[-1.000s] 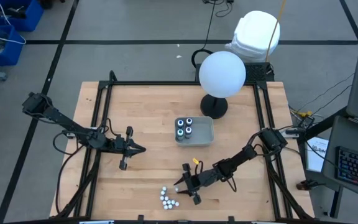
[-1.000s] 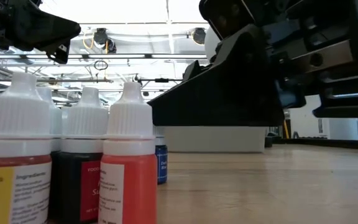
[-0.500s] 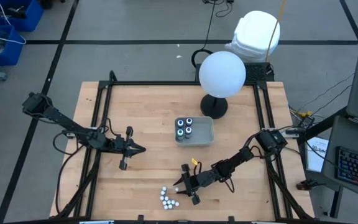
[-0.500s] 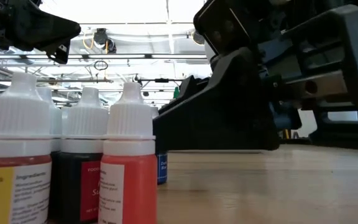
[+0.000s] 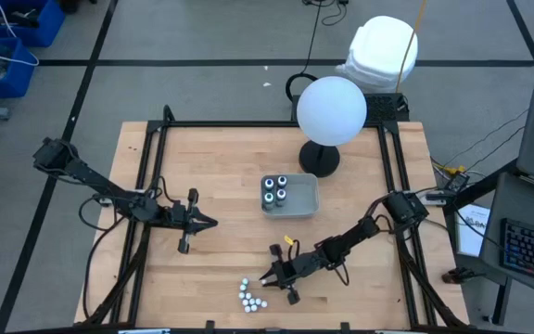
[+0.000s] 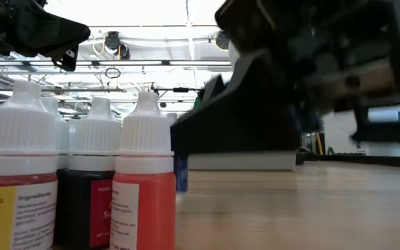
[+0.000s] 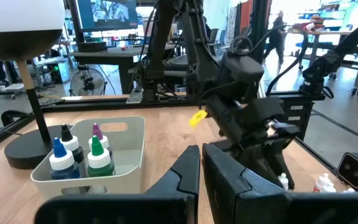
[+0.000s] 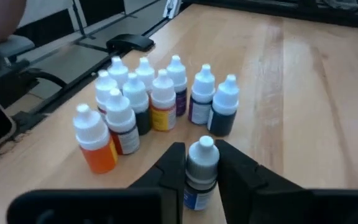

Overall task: Pick & Place food coloring
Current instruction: Put the blue food coloring bottle into the gray bin

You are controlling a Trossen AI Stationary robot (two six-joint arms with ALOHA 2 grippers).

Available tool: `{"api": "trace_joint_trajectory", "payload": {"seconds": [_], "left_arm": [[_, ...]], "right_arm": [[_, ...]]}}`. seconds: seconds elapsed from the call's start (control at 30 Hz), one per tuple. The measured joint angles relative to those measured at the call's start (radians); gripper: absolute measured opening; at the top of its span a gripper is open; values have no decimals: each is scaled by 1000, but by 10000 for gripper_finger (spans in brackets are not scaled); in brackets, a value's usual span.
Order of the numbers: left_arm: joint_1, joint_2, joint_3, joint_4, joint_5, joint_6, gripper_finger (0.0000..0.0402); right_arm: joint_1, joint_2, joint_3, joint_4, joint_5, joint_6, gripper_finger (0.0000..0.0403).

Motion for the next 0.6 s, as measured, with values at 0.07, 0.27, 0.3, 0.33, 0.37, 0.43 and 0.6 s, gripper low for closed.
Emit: {"api": "trace_joint_trajectory", "payload": {"seconds": [0.07, 0.27, 0.3, 0.33, 0.37, 0.43, 0.6], "left_arm": [[0, 0, 0, 0, 0, 0, 26], [0, 0, 0, 0, 0, -5, 26], [0, 0, 0, 0, 0, -5, 26], [0, 0, 0, 0, 0, -5, 26], [0, 0, 0, 0, 0, -5, 26], [0, 0, 0, 0, 0, -5, 26], [0, 0, 0, 0, 0, -4, 26]], "right_arm": [[0, -58, 0, -85, 3, -13, 54], [14, -268, 0, -356, 139, -87, 54], [14, -312, 0, -417, 171, -103, 54], [15, -355, 0, -468, 208, -114, 54], [14, -399, 0, -511, 250, -124, 54], [9, -482, -17, -555, 314, -166, 54], [-44, -691, -127, -577, 340, -237, 54]]}}
